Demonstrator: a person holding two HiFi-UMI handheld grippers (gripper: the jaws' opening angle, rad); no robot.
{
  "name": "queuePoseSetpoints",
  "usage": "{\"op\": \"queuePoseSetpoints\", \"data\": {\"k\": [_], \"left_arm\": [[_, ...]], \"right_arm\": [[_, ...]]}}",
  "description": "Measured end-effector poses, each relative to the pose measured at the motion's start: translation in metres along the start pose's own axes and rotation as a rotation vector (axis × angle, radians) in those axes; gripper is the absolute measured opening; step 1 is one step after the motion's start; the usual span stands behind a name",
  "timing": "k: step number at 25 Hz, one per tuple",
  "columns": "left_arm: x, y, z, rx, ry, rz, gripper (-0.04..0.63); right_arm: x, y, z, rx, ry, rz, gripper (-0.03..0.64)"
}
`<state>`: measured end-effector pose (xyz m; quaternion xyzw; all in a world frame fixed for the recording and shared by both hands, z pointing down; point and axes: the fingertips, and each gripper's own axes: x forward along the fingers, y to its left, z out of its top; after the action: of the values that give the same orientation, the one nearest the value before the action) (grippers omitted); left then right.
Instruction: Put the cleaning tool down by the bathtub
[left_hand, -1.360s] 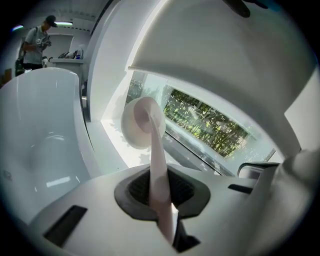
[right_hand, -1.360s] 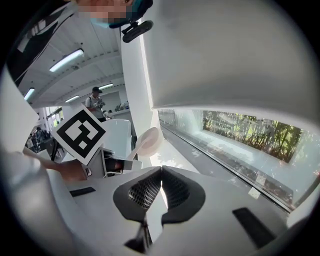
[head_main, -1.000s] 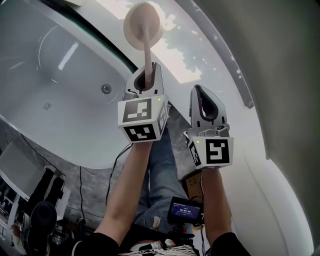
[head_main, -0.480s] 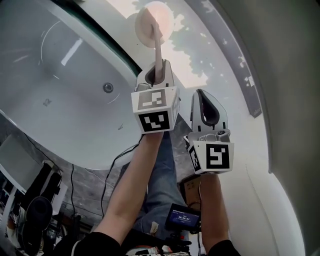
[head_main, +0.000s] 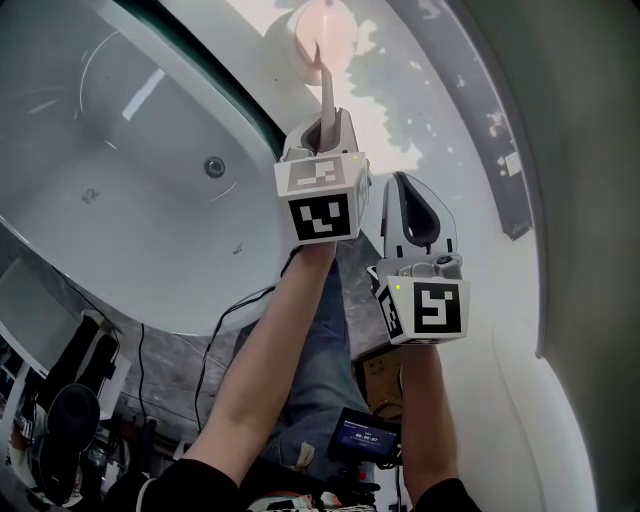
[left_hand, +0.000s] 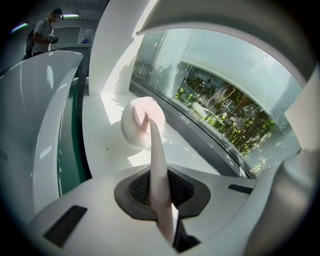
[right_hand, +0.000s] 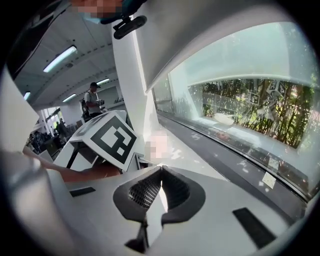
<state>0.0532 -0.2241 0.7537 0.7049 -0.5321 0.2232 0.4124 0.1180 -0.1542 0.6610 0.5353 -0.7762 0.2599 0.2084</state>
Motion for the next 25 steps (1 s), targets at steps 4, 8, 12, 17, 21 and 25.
{"op": "queuePoseSetpoints", "data": {"k": [4,8,12,17,21,25], "left_arm": [[0.013,0.004,-0.007,-0.018,0.025,0.004,0.035],[0.023,0.007,-0.014,-0.053,0.048,0.004,0.035],[0.024,0.012,-0.023,-0.059,0.08,0.025,0.035],[0.026,0.013,-0.027,-0.078,0.091,0.03,0.035],[0.027,0.013,-0.031,-0.063,0.113,0.037,0.035],[0.029,0.008,-0.037,-0.039,0.133,0.018,0.043]], "right_arm": [[0.003,0.002,-0.002,0.001,0.006,0.011,0.026],[0.003,0.0,-0.006,0.004,0.007,0.013,0.026],[0.002,0.002,-0.007,0.003,0.01,0.016,0.026],[0.0,0.001,-0.007,0.004,0.006,0.02,0.026],[-0.002,0.003,-0.007,0.005,0.006,0.025,0.026],[-0.005,0.002,-0.01,0.032,0.002,0.013,0.026]]}}
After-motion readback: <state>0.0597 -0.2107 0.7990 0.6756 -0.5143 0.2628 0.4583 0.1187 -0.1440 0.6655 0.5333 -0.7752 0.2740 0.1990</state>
